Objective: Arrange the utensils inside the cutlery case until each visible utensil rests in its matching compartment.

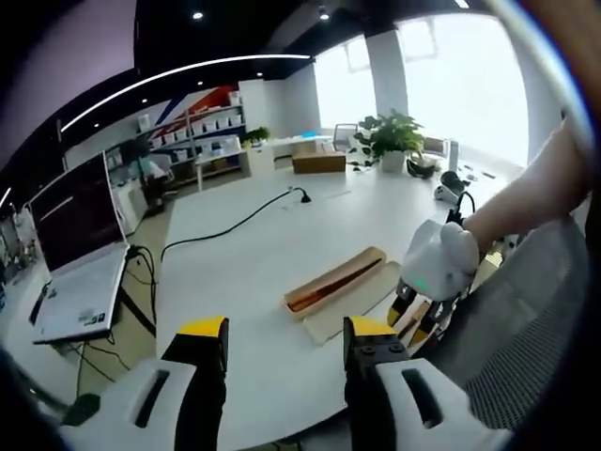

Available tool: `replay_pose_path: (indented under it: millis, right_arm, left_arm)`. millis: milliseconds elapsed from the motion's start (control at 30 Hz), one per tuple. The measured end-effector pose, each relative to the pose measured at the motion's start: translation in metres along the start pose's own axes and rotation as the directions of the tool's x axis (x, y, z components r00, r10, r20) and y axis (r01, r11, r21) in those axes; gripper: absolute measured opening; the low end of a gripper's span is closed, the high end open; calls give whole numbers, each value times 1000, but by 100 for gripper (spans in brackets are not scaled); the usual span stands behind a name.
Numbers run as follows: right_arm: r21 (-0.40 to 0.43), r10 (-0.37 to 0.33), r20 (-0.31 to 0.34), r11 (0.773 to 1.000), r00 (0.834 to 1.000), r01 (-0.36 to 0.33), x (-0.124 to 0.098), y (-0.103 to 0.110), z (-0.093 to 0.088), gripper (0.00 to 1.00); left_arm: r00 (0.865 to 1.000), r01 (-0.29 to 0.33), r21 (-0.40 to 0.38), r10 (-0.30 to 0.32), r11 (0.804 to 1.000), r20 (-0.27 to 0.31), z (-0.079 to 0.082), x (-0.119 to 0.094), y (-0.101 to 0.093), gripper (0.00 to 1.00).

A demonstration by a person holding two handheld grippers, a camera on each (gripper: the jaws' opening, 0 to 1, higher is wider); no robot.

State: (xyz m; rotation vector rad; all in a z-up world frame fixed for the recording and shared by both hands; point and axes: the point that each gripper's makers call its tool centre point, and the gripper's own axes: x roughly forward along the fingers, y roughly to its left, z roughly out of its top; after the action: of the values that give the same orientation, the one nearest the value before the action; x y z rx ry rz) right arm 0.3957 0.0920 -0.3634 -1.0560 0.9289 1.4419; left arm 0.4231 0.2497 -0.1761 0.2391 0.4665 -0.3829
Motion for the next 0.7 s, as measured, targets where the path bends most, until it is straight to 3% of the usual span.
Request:
replay_pose_path:
  millis: [300, 400, 467, 533, 700]
  right_arm:
    - [19, -4, 5, 1000, 1000, 3, 0, -8, 0, 14]
    - [3, 2, -19, 1000, 1000, -2, 0, -7, -1, 2]
    - [-16, 3, -35, 1000, 999, -3, 1, -7, 0, 2]
    - [16, 16, -40, 1000, 999, -15, 0, -9, 0, 1]
    - [52, 41, -12, 998, 999, -40, -1, -8, -2, 1]
  left_arm:
    - [1000, 9, 3, -9, 1000, -3, 1, 2, -2, 50]
    - [1000, 5, 6, -5, 1000, -4, 1, 2, -1, 50]
    - [1000, 6, 5, -6, 1000, -2, 1, 2, -1, 50]
    - [1000, 7, 3, -7, 1000, 0, 2, 2, -1, 50]
    - [1000, 10, -1, -10, 1000, 11, 5, 3, -1, 51]
